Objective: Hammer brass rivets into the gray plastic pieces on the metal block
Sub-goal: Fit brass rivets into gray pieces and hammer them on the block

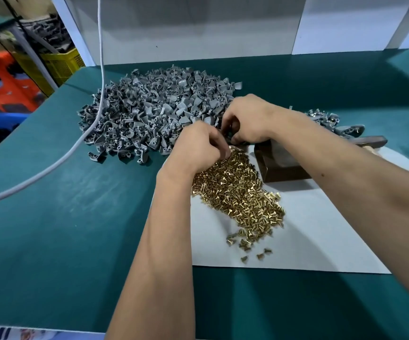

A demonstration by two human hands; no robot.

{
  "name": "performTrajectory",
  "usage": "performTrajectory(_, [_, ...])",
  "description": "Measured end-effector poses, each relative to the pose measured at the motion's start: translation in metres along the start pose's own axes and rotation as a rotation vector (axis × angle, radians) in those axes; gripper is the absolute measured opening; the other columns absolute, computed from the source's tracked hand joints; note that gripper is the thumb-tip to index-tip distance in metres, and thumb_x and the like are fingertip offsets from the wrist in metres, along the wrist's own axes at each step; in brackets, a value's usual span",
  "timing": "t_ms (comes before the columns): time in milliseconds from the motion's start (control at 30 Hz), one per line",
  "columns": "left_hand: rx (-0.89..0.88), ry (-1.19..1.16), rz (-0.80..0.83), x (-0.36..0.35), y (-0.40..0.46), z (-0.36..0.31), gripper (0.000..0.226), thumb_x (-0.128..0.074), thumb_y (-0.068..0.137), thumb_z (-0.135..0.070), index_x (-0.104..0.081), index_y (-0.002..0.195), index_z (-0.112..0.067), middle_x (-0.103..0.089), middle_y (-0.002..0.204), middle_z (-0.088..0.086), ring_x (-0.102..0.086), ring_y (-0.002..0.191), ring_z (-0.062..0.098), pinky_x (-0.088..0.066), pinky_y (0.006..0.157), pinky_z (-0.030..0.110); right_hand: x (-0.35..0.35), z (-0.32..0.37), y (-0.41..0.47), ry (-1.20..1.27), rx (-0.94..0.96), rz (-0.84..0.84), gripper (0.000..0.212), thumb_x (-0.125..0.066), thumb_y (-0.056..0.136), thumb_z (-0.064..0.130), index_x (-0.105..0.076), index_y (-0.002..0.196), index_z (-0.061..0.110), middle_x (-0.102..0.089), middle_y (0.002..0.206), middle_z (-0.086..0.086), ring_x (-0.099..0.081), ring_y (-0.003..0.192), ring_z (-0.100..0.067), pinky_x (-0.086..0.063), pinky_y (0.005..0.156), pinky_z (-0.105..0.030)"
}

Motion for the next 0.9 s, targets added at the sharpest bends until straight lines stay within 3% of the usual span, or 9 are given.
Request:
performTrajectory(100, [-0.013, -0.045, 0.008, 0.001, -0.001, -0.001, 0.027, -0.081, 0.079, -0.004, -0.080, 0.070, -0.030, -0.075, 0.079, -0.012, -0.067, 0.079, 0.001, -0.051, 0.068, 0.017, 0.007, -0.003, -0.006, 0.041, 0.018, -0.062, 0.033, -0.085, 0.081, 0.015, -0.078, 0.112, 0.024, -0.065, 0.084, 0.008, -0.067, 0.088, -0.015, -0.047, 0.078, -0.023])
performTrajectory(233, [0.029, -0.315, -0.265, 0.017, -0.001, 0.002, 0.016, -0.077, 0.088, -0.015, -0.076, 0.082, -0.030, -0.073, 0.077, -0.014, -0.063, 0.067, -0.009, -0.055, 0.068, 0.018, 0.016, 0.000, -0.013, 0.157, 0.058, -0.143, 0.031, -0.086, 0.079, 0.013, -0.079, 0.107, 0.024, -0.066, 0.074, 0.012, -0.063, 0.071, 0.000, -0.046, 0.073, -0.012])
performTrajectory(333, [0.070, -0.574, -0.266, 0.014, -0.003, 0.002, 0.011, -0.076, 0.092, -0.016, -0.076, 0.103, -0.018, -0.078, 0.095, 0.004, -0.074, 0.088, 0.016, -0.061, 0.086, 0.033, 0.022, 0.006, -0.018, 0.193, 0.125, -0.220, 0.029, -0.085, 0.077, 0.013, -0.079, 0.102, 0.026, -0.070, 0.077, 0.010, -0.066, 0.076, -0.005, -0.050, 0.077, -0.018])
performTrajectory(467, [0.077, -0.900, -0.258, 0.010, -0.008, -0.002, 0.017, -0.072, 0.092, 0.000, -0.072, 0.109, 0.004, -0.076, 0.099, 0.020, -0.075, 0.081, 0.024, -0.064, 0.081, 0.033, 0.024, 0.009, -0.023, 0.307, 0.151, -0.272, 0.029, -0.084, 0.077, 0.009, -0.080, 0.101, 0.024, -0.073, 0.080, 0.006, -0.070, 0.076, -0.006, -0.058, 0.080, -0.025])
performTrajectory(633, [0.113, -0.888, -0.426, 0.026, -0.013, 0.008, 0.005, -0.073, 0.092, 0.000, -0.073, 0.092, -0.005, -0.077, 0.089, 0.017, -0.076, 0.081, 0.027, -0.064, 0.077, 0.031, 0.020, 0.006, -0.026, 0.453, 0.109, -0.279, 0.040, -0.083, 0.081, 0.005, -0.068, 0.115, 0.020, -0.075, 0.084, 0.004, -0.073, 0.079, -0.008, -0.060, 0.083, -0.030])
performTrajectory(767, [0.209, -0.862, -0.583, 0.035, -0.014, 0.020, 0.005, -0.074, 0.093, -0.008, -0.072, 0.096, -0.003, -0.076, 0.087, 0.012, -0.074, 0.071, 0.025, -0.064, 0.075, 0.036, 0.013, 0.003, -0.021, 0.120, 0.068, -0.063, 0.023, -0.086, 0.082, 0.020, -0.076, 0.102, 0.018, -0.074, 0.090, 0.005, -0.070, 0.085, -0.013, -0.058, 0.088, -0.034])
performTrajectory(900, [0.217, -0.861, -0.586, 0.034, -0.013, 0.019, 0.010, -0.073, 0.094, -0.008, -0.071, 0.100, -0.001, -0.075, 0.086, 0.012, -0.074, 0.068, 0.023, -0.065, 0.074, 0.036, 0.005, 0.003, -0.017, 0.040, 0.070, 0.012, 0.021, -0.078, 0.090, 0.020, -0.076, 0.111, 0.019, -0.074, 0.099, 0.000, -0.067, 0.094, -0.019, -0.054, 0.090, -0.031])
Point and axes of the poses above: each hand's wrist, its own y-axis towards the middle knuckle, its own x-axis out of the back of the hand, z = x × y, the point moved 6 cm from there along y, towards the middle knuckle
